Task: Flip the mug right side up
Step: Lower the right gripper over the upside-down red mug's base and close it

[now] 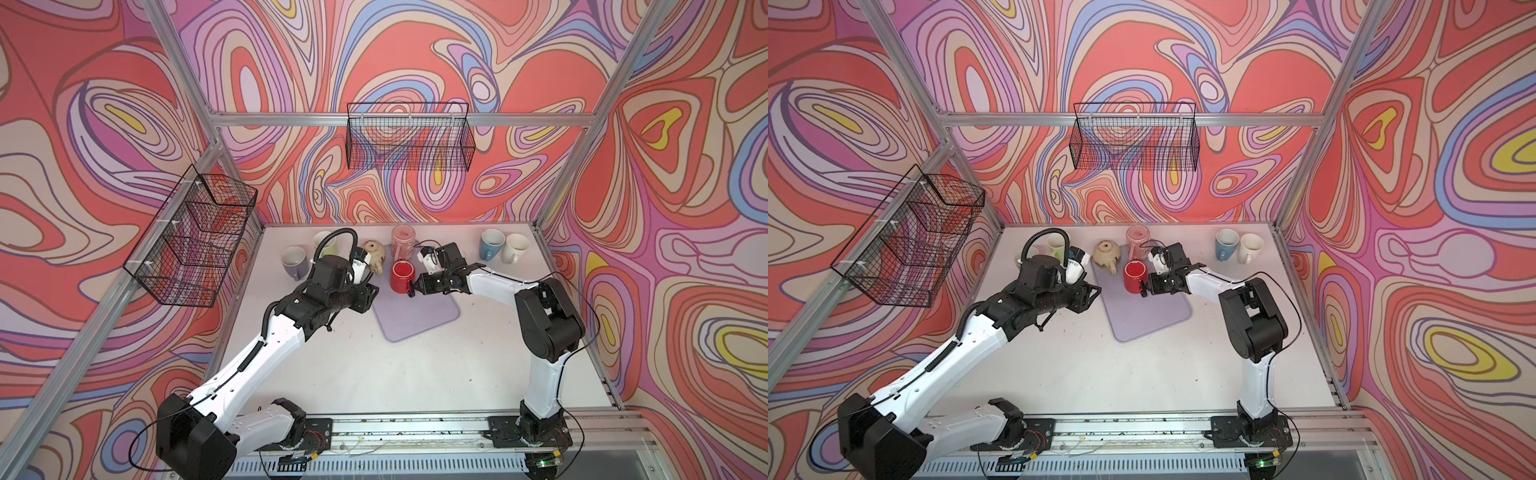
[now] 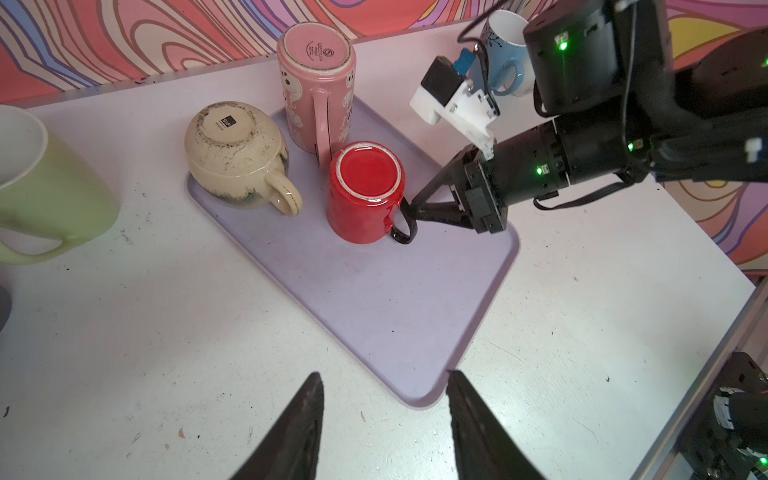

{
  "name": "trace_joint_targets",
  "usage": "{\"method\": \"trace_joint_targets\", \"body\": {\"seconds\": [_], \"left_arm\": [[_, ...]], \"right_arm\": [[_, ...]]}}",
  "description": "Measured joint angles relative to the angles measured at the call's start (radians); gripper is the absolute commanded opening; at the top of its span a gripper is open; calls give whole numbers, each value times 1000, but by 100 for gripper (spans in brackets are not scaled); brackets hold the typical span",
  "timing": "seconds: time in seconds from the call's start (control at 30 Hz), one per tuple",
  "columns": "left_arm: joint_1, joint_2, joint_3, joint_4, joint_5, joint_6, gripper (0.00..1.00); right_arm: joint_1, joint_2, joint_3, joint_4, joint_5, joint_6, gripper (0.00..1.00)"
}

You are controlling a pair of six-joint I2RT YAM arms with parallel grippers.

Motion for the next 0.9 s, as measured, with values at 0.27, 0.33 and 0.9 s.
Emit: {"method": "trace_joint_targets", "body": {"seconds": [0.27, 0.33, 0.9], "left_arm": [[0, -2, 0, 0, -34, 0, 51], [0, -2, 0, 0, -37, 0, 51], [0, -71, 0, 5, -77, -1, 54]], "right_arm": [[32, -136, -148, 29, 16, 51, 23], [37, -185, -174, 31, 39, 59, 28], [212, -155, -37, -91, 336, 20, 61]]}}
